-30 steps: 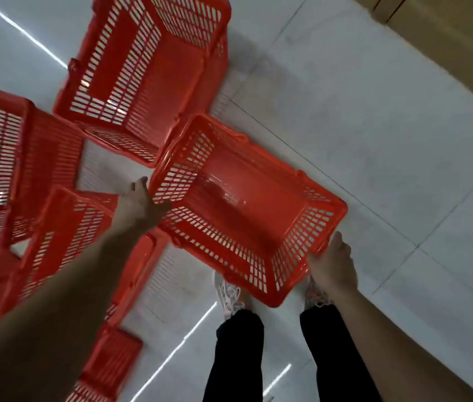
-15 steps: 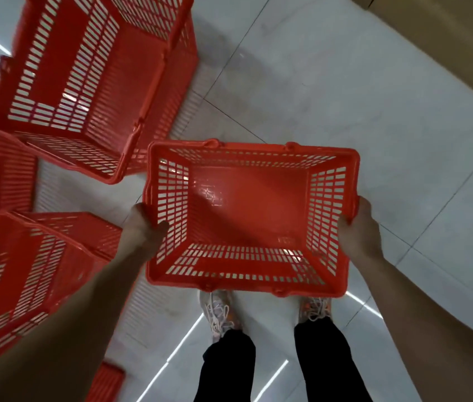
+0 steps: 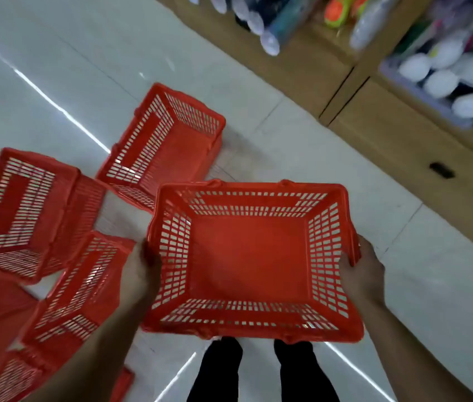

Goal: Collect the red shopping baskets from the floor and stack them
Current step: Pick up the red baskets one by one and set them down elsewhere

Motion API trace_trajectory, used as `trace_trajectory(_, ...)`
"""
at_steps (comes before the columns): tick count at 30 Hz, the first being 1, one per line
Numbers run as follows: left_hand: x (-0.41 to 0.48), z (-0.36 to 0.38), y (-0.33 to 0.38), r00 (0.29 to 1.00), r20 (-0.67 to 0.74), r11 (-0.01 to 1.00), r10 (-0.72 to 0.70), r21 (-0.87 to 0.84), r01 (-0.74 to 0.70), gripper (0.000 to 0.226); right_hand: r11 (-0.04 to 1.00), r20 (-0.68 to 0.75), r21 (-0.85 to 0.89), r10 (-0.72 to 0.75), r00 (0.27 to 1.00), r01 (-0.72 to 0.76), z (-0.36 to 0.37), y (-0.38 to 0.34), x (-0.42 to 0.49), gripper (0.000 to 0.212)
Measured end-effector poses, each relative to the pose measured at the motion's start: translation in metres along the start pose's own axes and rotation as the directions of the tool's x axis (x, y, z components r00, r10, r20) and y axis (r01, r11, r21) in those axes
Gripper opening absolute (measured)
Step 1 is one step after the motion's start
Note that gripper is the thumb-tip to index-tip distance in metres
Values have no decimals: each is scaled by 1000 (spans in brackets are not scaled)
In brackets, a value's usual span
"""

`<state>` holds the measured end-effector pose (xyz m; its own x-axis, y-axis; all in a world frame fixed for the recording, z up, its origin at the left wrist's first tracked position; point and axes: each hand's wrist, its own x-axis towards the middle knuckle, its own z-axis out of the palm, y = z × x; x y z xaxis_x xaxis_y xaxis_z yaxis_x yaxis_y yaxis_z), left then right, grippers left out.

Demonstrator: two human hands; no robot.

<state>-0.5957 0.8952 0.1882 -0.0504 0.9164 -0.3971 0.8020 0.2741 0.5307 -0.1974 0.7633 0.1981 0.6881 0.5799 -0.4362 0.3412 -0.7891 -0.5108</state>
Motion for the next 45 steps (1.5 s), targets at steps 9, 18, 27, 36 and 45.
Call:
trace_trajectory(9,-195,-194,53,963,-252,993,-95,-97,72,41,939,103,90,-339,935,331,-168,-143,-112,33)
trace_trajectory(18,-441,-208,49,649,-588,866,-483,-429,256,41,712,313,187,-697,646,677,-201,-220,-195,41)
trace_trajectory(27,-683,-155,12,160,-589,597,-792,-695,400,39,355,534,290,-830,157,889,-156,-232,-374,44)
trace_trajectory(36,-927,-60,-19,-213,-403,343,-890,-900,269,36,96,635,445,-735,-238,890,-124,-112,-587,40)
trace_trajectory(45,-1128,3,-66,-399,-270,189,-876,-954,231,33,-42,662,518,-613,-431,854,-116,24,-767,41)
